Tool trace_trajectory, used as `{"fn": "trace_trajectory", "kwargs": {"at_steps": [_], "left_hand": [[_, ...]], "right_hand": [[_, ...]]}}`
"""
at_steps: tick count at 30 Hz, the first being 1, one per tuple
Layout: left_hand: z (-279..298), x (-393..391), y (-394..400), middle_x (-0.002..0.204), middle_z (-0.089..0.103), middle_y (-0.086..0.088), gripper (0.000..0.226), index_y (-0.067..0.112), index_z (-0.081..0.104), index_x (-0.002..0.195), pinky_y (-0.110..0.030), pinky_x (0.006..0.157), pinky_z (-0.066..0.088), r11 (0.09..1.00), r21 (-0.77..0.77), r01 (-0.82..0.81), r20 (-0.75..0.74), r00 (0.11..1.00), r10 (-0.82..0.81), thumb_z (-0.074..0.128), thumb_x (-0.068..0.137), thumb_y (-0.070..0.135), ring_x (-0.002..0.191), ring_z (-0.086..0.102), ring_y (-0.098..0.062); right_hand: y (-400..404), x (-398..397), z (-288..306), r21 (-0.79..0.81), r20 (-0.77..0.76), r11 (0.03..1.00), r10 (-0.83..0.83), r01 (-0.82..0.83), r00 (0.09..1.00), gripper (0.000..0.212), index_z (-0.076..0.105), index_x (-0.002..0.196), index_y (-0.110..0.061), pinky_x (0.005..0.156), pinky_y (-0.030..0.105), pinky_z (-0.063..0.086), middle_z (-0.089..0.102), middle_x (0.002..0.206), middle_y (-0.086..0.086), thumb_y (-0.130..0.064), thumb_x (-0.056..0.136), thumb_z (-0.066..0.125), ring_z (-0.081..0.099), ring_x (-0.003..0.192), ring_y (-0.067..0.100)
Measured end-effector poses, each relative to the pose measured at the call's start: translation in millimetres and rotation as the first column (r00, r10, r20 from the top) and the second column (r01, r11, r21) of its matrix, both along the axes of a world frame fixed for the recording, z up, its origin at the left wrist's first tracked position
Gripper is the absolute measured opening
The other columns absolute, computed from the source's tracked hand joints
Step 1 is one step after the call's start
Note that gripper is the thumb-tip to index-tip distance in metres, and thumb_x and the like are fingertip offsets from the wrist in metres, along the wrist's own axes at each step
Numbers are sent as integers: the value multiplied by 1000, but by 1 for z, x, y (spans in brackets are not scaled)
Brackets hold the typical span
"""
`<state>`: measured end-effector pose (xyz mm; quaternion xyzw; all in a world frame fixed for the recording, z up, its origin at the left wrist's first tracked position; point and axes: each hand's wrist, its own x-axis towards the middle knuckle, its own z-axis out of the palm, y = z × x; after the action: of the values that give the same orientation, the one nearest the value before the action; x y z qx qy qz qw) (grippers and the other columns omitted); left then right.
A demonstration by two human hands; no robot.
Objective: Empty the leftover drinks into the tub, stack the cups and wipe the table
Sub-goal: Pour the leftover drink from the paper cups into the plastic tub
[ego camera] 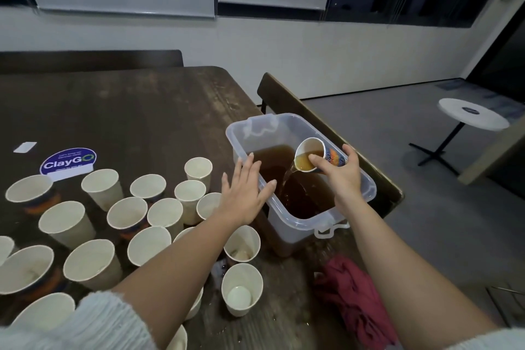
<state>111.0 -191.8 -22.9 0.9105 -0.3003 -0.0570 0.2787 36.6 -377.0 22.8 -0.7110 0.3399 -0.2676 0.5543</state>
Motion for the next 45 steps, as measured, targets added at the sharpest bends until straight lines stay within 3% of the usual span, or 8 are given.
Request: {"fn": "trace_trajectory", "kwargs": {"at_steps": [27,45], "left_hand": [[-1,-2,-1,162,-7,9,62,22,15,153,-53,116,-4,1000,-12,-21,3,1000,21,25,100,53,148,-12,-14],[-1,-3,-1,162,-7,9,60,23,16,152,-53,117,-5,999,-35,-27,-3,1000,27,26,100,52,148,-12,-13]], "right_hand": [[-1,0,-9,-116,16,993,-12,14,1000,94,26,149,-30,105,44,46,35,149,5,-40,74,82,43,131,24],[6,-4,-4,-214,-10,977,-12,10,1000,96,24,150,-27,101,36,46,28,151,6,-39,74,82,41,132,23]]}}
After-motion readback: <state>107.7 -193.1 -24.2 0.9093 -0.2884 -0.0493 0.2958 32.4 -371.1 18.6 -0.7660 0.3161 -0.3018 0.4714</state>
